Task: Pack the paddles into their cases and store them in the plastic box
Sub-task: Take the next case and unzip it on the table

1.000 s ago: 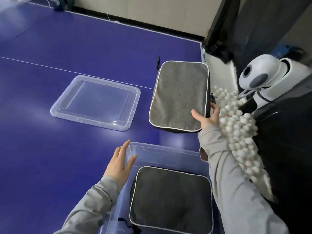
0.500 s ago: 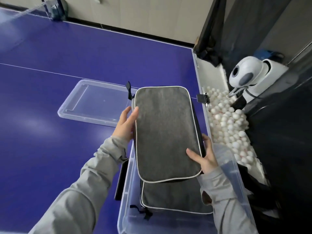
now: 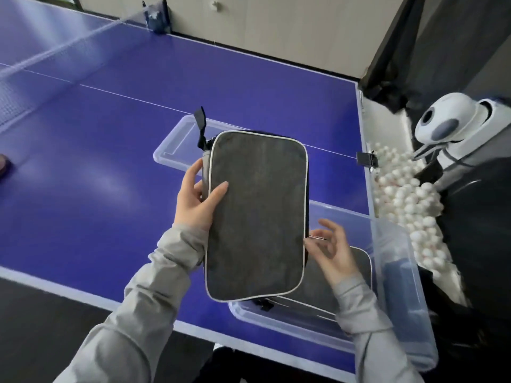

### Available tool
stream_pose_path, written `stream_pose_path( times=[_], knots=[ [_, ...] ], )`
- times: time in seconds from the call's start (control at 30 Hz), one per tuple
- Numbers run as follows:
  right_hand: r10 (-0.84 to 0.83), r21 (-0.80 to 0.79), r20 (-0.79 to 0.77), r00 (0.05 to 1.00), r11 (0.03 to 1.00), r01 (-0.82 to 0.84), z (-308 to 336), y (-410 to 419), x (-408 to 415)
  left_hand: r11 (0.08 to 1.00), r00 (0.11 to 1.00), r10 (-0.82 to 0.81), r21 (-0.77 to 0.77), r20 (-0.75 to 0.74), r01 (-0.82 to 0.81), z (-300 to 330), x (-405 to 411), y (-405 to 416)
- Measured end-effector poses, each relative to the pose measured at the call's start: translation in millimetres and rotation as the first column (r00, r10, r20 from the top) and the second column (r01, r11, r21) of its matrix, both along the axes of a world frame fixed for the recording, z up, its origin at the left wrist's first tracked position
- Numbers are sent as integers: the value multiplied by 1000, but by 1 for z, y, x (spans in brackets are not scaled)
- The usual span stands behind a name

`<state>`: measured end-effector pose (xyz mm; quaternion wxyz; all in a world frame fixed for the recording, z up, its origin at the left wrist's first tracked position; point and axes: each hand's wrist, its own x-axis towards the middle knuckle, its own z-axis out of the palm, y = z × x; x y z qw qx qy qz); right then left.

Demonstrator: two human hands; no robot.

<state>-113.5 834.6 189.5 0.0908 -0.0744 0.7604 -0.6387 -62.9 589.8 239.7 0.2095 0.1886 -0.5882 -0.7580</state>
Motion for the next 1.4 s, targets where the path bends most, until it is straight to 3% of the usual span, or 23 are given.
stream_pose_path(
  times=[0.3, 0.5, 0.63, 1.0, 1.1, 1.27, 1.4],
  knots=[
    [117, 115, -305, 945, 990, -86, 89, -108, -4, 939, 994, 51, -334, -97, -80, 17, 69, -107],
    [279, 247, -451, 848, 952, -181, 112, -248, 10, 825, 999, -36, -562, 37, 51, -1, 90, -204],
    [403, 424, -387, 829, 876, -228, 102, -342, 14, 759, 977, -151, -616, 151, 212, -16, 89, -265],
    [415, 534, -50, 908, 780, -327, 79, -436, 10, 577, 864, -362, -645, 350, 502, -29, 75, -356],
    [403, 536, -47, 914, 782, -317, 77, -439, 11, 591, 861, -388, -628, 329, 507, -33, 76, -358],
    [273, 506, -198, 942, 851, -140, 74, -433, 12, 648, 876, -401, -593, 270, 479, -42, 81, -357],
    [226, 440, -168, 960, 888, -132, 69, -427, 17, 693, 870, -422, -528, 255, 491, -48, 84, -356]
  ],
)
